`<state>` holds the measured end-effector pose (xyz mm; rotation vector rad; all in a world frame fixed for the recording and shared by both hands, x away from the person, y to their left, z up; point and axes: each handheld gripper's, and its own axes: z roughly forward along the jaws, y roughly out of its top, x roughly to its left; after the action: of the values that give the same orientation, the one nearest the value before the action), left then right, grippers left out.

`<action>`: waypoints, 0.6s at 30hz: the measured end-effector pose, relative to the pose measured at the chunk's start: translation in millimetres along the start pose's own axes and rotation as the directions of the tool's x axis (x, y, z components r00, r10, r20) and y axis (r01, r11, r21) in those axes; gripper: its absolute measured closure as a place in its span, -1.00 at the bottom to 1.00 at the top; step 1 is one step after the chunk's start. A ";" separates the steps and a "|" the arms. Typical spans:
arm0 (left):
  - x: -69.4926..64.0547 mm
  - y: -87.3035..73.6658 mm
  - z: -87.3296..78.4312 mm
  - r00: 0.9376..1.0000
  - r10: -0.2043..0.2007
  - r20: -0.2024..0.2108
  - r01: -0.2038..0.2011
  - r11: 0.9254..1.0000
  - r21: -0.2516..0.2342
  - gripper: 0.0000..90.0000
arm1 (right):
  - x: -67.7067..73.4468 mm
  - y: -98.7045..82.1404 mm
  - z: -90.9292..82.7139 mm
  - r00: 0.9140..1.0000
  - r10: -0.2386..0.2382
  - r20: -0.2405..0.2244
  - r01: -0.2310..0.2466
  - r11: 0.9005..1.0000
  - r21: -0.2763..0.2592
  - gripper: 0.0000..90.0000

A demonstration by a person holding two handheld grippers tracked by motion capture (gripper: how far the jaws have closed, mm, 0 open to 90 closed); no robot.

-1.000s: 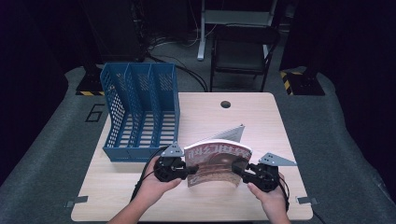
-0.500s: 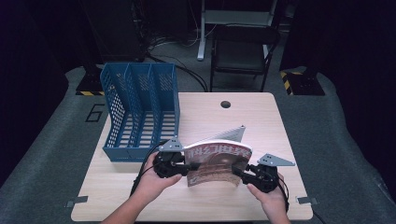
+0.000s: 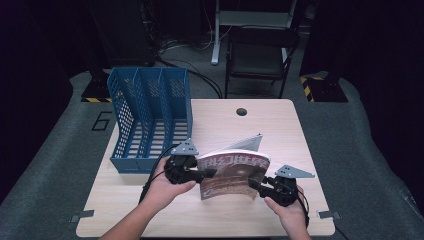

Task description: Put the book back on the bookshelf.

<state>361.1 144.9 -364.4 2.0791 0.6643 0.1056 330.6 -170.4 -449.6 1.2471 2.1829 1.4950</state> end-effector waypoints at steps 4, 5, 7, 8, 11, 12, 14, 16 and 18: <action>-2.1 5.6 -1.2 1.000 0.013 -0.005 -0.013 1.000 -0.003 0.43 | -1.2 -1.0 0.1 1.000 -0.002 0.006 0.002 1.000 0.004 0.33; -2.7 6.9 -1.6 1.000 0.017 -0.005 -0.017 1.000 -0.002 0.43 | -1.3 -1.2 0.3 1.000 0.002 0.006 -0.002 1.000 0.004 0.33; -4.5 9.4 -2.3 1.000 0.019 -0.012 -0.019 1.000 -0.007 0.43 | -1.8 -1.7 0.5 1.000 0.008 0.005 -0.008 1.000 0.002 0.33; -5.5 10.6 -2.6 1.000 0.024 -0.016 -0.024 1.000 -0.008 0.44 | -2.1 -1.9 0.4 1.000 0.008 0.004 -0.008 1.000 0.006 0.33; -6.8 14.3 -4.0 0.999 0.029 -0.017 -0.029 1.000 -0.010 0.44 | -3.3 -2.8 0.2 1.000 0.007 0.010 -0.007 1.000 0.005 0.33; -7.1 15.3 -4.3 0.999 0.029 -0.017 -0.029 1.000 -0.012 0.45 | -3.6 -2.9 0.3 1.000 0.009 0.008 -0.009 1.000 0.005 0.33; -7.5 17.7 -5.6 0.999 0.041 -0.017 -0.041 0.999 -0.006 0.46 | -4.3 -3.3 0.0 1.000 0.012 0.010 -0.012 1.000 0.006 0.33; -8.6 19.4 -5.8 0.998 0.050 -0.023 -0.050 0.999 -0.007 0.49 | -5.5 -4.0 0.6 1.000 0.014 0.016 -0.014 1.000 0.009 0.32; -9.0 21.2 -6.0 0.998 0.055 -0.020 -0.055 0.998 -0.007 0.51 | -6.9 -5.0 1.2 1.000 0.017 0.015 -0.017 1.000 0.019 0.31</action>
<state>360.3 135.8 -342.5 2.0921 0.6178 0.1599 333.0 -175.2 -456.2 1.2819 2.1881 1.4703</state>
